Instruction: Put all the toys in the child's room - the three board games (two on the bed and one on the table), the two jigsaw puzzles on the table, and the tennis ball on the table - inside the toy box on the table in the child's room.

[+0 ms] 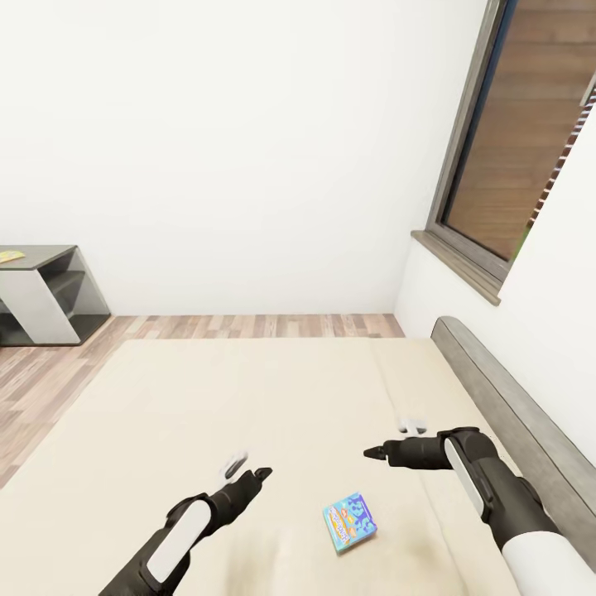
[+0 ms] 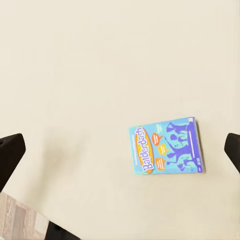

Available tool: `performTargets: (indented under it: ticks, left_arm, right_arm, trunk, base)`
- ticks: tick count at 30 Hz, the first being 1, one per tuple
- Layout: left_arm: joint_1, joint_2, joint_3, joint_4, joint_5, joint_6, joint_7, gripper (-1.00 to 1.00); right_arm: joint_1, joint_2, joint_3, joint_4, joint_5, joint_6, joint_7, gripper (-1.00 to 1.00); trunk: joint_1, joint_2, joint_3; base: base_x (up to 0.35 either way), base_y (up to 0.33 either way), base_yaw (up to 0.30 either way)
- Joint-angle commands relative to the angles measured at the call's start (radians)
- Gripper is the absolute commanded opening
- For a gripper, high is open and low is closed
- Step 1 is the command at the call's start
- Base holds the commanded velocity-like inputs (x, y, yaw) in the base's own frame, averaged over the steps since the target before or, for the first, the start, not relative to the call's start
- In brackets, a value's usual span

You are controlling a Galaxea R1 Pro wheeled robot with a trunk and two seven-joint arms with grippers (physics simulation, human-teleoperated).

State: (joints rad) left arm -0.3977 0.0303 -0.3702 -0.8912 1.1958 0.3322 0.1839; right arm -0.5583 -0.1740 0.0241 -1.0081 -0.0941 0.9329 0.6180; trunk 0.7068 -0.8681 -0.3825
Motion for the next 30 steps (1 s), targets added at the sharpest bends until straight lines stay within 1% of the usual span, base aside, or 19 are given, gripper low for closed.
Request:
performTargets:
  ticks: [1,4,11,30]
  left_arm:
    - [-0.001,0.001,-0.003,-0.002,0.011,0.000,0.009,1.00]
    - [-0.010,-0.004,0.002,0.023,0.012,-0.002,-0.008,1.00]
    - [-0.016,-0.007,0.006,0.038,0.013,-0.003,-0.019,1.00]
    - [-0.019,-0.006,0.009,0.048,0.014,-0.004,-0.027,1.00]
  right_arm:
    - [-0.001,-0.001,0.002,-0.001,-0.009,0.007,-0.005,1.00]
    - [-0.001,0.007,0.002,0.002,-0.011,0.017,-0.016,1.00]
    - [-0.001,0.012,0.003,0.005,-0.011,0.023,-0.022,1.00]
    - [-0.011,0.016,0.004,0.010,-0.011,0.034,-0.026,1.00]
  trunk:
    - [0.000,-0.001,-0.001]
    - [0.000,-0.001,-0.002]
    - [0.000,-0.001,-0.008]
    - [0.000,-0.001,-0.035]
  base:
    - [0.000,0.000,0.000]
    - [0.000,0.000,0.000]
    - [0.000,0.000,0.000]
    - [0.000,0.000,0.000]
